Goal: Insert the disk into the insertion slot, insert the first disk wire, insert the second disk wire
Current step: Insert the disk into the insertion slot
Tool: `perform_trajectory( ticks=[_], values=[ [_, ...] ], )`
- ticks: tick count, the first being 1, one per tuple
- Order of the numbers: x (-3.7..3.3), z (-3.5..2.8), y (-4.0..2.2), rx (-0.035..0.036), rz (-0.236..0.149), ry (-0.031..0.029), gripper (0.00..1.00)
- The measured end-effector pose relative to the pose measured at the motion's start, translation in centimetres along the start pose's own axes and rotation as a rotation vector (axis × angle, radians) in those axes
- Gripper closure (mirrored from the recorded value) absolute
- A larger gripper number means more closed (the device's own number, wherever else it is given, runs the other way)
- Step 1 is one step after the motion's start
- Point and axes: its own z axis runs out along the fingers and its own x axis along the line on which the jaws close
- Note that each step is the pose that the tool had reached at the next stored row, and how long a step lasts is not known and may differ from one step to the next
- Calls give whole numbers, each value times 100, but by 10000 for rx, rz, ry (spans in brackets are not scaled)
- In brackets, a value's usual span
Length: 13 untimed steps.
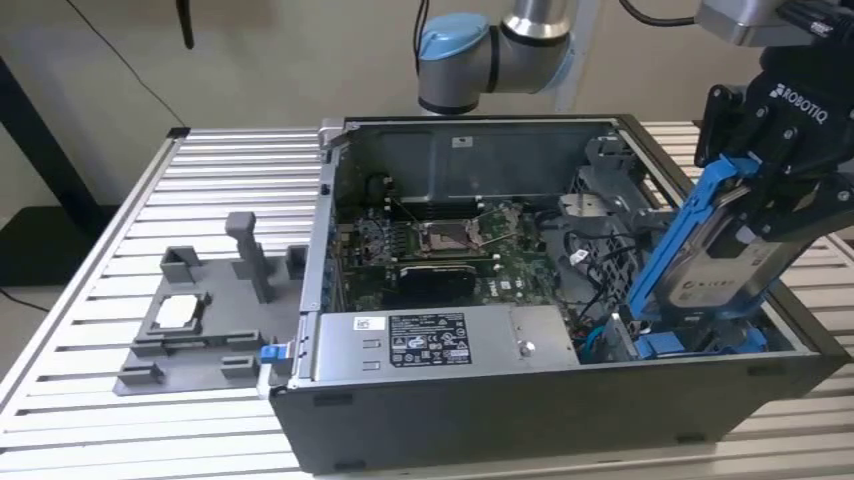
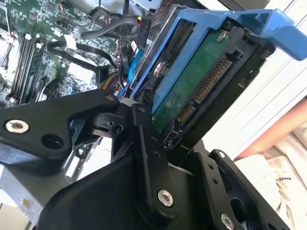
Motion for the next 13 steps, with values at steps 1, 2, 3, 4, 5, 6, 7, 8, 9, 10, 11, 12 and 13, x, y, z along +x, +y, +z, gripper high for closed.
perform_trajectory(
  ticks=[1,2,3,4,5,6,7,8,9,10,11,12,13],
  values=[
    [1,18,-1,0,-1,1,67],
    [2,36,-2,0,-1,0,67],
    [2,54,-3,0,-2,0,67],
    [2,73,-4,0,-2,0,67],
    [3,90,-5,0,-2,0,67],
    [3,103,-5,0,-2,1,67],
    [4,113,-6,0,-2,1,67],
    [5,123,-6,0,-3,1,67],
    [7,134,-6,0,-3,1,67],
    [8,145,-7,0,-6,1,67],
    [9,159,-8,0,-9,0,67],
    [9,175,-8,0,-12,1,67],
    [10,194,-9,0,-14,1,67]
  ],
)
